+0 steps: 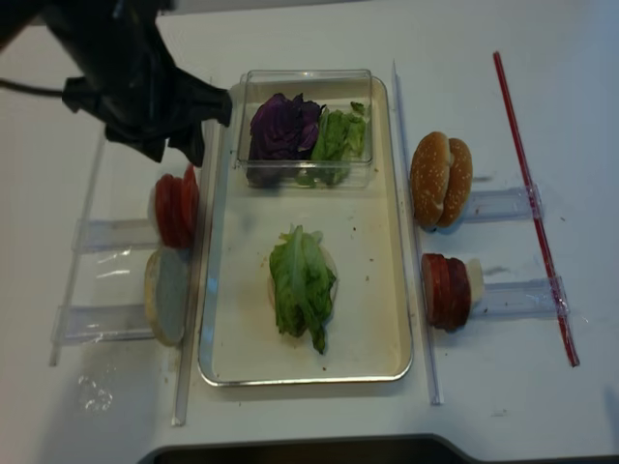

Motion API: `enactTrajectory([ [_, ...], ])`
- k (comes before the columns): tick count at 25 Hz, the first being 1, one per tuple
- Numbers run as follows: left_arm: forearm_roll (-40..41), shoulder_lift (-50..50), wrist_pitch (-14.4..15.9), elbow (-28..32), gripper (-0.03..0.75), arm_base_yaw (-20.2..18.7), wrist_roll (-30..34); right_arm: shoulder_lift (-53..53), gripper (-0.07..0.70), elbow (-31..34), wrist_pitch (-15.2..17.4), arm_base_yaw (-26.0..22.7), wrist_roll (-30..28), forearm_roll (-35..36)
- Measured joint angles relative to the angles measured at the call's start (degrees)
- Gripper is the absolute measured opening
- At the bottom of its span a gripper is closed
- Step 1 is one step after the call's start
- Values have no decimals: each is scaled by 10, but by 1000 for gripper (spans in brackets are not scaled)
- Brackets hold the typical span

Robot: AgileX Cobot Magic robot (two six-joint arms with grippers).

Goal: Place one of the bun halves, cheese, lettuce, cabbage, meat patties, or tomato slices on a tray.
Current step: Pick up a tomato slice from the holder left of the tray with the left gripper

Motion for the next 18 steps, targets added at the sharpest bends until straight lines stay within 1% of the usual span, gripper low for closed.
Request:
enactTrajectory([
  [8,6,68,-4,-5,352,-1,-3,0,524,0,0,0,0,0],
  [18,6,109,-6,-16,352,-1,-4,0,524,0,0,0,0,0],
])
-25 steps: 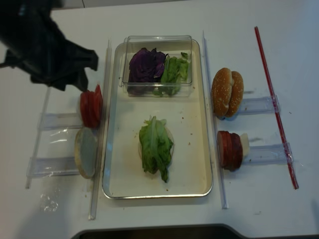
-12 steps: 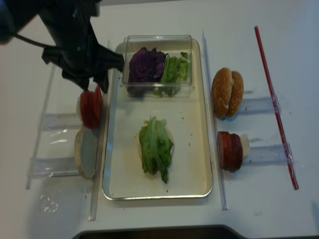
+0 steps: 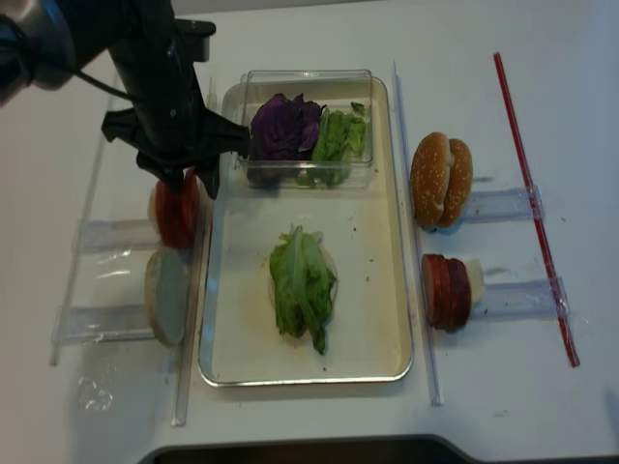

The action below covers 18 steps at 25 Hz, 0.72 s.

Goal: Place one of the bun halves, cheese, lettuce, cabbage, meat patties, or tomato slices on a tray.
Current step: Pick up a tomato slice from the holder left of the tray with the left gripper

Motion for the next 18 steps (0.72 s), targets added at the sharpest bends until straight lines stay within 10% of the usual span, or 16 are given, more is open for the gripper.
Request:
enactTrajectory([
  [8,1,33,-1,-11,331,0,-1,0,524,0,0,0,0,0],
  [18,29,34,-1,-13,110,0,-1,0,524,0,0,0,0,0],
])
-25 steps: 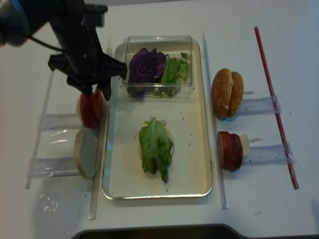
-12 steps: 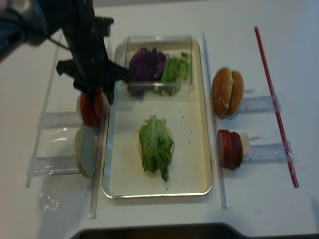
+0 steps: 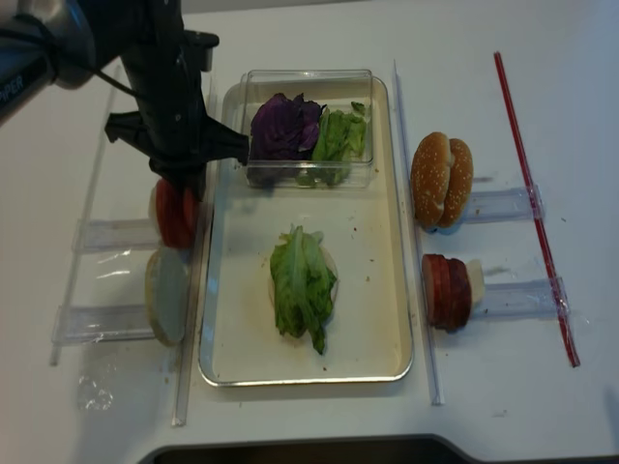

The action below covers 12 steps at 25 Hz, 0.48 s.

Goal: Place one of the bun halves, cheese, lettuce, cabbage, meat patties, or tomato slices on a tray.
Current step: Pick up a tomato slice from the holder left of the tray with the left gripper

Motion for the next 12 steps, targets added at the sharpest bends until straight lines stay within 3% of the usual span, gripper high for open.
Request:
enactTrajectory([
  [12,-2,-2,0,0,103,0,0,0,524,0,0,0,0,0],
])
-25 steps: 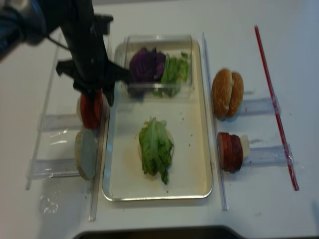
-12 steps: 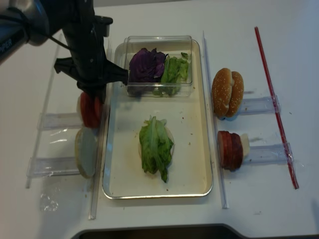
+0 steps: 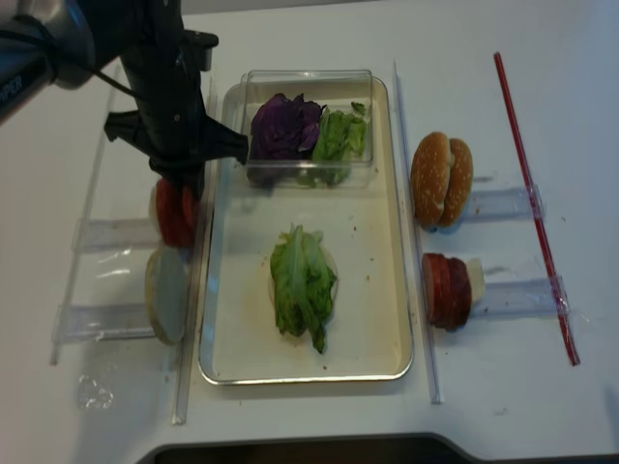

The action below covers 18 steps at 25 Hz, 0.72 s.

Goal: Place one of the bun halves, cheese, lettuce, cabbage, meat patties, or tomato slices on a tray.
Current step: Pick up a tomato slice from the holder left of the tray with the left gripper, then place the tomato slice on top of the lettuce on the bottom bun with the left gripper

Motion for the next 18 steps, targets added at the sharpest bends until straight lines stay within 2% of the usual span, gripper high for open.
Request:
enactTrajectory([
  [18,-52,-118,2,2,100,0,-8,0,524,0,0,0,0,0],
])
